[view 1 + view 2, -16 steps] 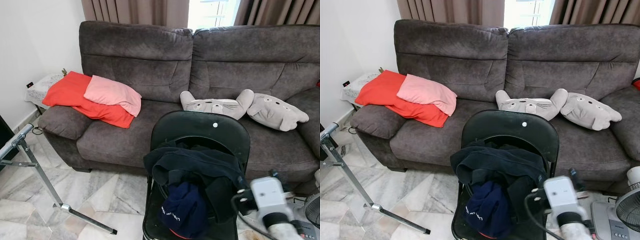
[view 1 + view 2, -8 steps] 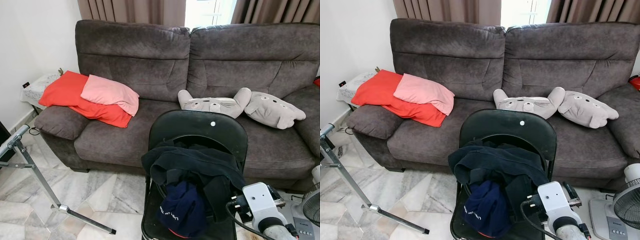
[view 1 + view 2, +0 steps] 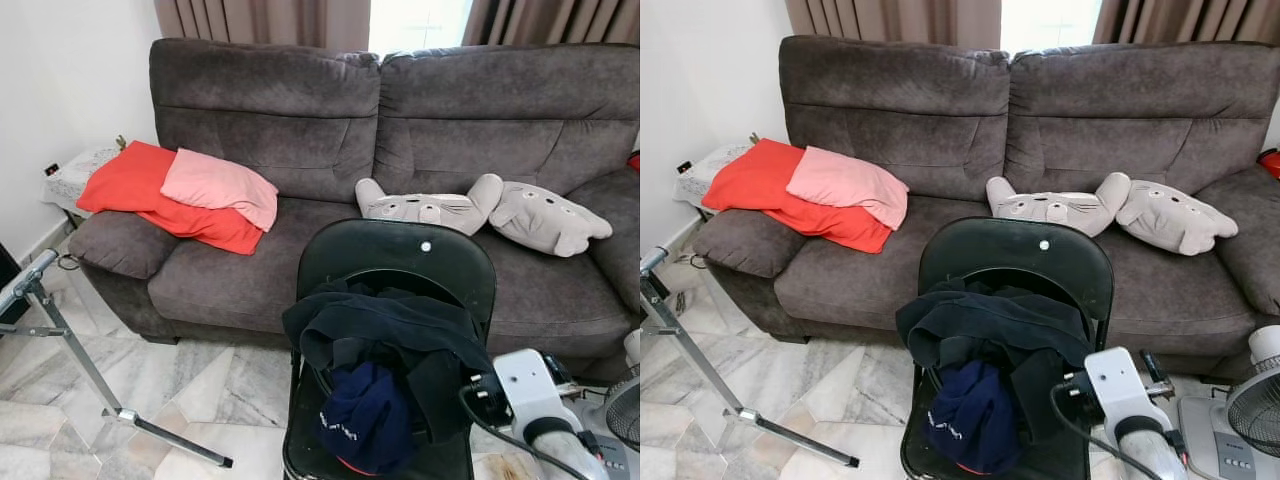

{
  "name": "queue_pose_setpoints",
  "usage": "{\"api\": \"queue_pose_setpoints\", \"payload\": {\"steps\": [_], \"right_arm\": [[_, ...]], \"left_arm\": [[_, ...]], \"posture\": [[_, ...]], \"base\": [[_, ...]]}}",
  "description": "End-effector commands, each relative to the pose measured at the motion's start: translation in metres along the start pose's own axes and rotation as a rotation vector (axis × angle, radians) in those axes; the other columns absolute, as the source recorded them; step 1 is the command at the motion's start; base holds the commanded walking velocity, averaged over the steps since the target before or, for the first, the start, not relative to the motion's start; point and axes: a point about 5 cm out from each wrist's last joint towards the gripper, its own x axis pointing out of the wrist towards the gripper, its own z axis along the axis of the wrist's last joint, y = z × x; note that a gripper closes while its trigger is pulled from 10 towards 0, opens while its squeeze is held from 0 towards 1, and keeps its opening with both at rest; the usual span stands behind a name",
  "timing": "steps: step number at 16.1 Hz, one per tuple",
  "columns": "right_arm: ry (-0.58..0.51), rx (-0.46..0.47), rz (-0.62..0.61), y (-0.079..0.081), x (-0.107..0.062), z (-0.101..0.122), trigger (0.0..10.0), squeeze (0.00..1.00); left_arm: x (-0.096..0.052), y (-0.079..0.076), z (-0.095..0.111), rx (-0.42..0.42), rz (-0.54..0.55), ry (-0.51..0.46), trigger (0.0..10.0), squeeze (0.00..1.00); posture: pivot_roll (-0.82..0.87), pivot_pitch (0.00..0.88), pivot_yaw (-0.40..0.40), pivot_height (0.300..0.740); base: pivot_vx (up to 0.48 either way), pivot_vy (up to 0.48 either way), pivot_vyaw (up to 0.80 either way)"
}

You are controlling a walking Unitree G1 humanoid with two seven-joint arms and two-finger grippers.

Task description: Hang hanger

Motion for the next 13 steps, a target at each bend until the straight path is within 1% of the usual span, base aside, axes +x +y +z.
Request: {"api": "queue_pose_setpoints", "payload": {"steps": [1, 3, 4, 5, 8, 9, 10, 11, 12, 13], "right_arm": [[0.0, -0.005, -0.014, -0.003, 0.004, 0.0, 10.0, 0.0], [-0.008, -0.002, -0.039, -0.007, 0.01, 0.003, 10.0, 0.0], [-0.048, 0.002, -0.049, -0.01, 0.016, 0.01, 10.0, 0.0], [-0.056, 0.003, -0.049, -0.01, 0.017, 0.012, 10.0, 0.0], [-0.093, 0.017, -0.01, -0.008, 0.028, 0.018, 10.0, 0.0], [-0.077, 0.033, 0.004, -0.006, 0.03, 0.017, 10.0, 0.0], [0.007, 0.101, 0.056, 0.0, 0.034, 0.009, 10.0, 0.0], [0.05, 0.096, 0.099, 0.006, 0.036, 0.003, 10.0, 0.0], [0.047, 0.086, 0.104, 0.006, 0.036, 0.003, 10.0, 0.0], [0.009, 0.08, 0.09, 0.005, 0.038, 0.007, 10.0, 0.0]], "left_arm": [[0.0, 0.001, -0.004, 0.008, -0.006, 0.027, 10.0, 0.0], [0.0, 0.001, -0.004, 0.011, -0.007, 0.028, 10.0, 0.0], [0.0, 0.001, -0.004, 0.014, -0.009, 0.028, 10.0, 0.0], [-0.001, 0.001, -0.004, 0.015, -0.009, 0.028, 10.0, 0.0], [-0.001, 0.001, -0.004, 0.017, -0.011, 0.029, 10.0, 0.0], [0.0, 0.001, -0.003, 0.018, -0.011, 0.028, 10.0, 0.0], [0.0, 0.001, -0.003, 0.019, -0.012, 0.028, 10.0, 0.0], [0.0, 0.001, -0.003, 0.02, -0.013, 0.029, 10.0, 0.0], [0.0, 0.001, -0.003, 0.021, -0.013, 0.029, 10.0, 0.0], [0.0, 0.001, -0.003, 0.024, -0.015, 0.03, 10.0, 0.0]], "posture": [[-0.09, 0.017, 0.029, 0.74], [-0.09, 0.016, 0.029, 0.74], [-0.09, 0.018, 0.031, 0.74], [-0.09, 0.018, 0.031, 0.74], [-0.09, 0.019, 0.032, 0.74], [-0.08, 0.018, 0.032, 0.74], [-0.08, 0.018, 0.032, 0.74], [-0.08, 0.017, 0.033, 0.74], [-0.08, 0.017, 0.034, 0.74], [-0.09, 0.018, 0.035, 0.74]], "base": [[0.0, 0.0, 0.0], [0.0, 0.0, 0.0], [0.0, 0.0, 0.0], [0.0, 0.0, 0.0], [0.0, 0.0, 0.0], [0.0, 0.0, 0.0], [0.0, 0.0, 0.0], [0.0, 0.0, 0.0], [0.0, 0.0, 0.0], [0.0, 0.0, 0.0]]}}
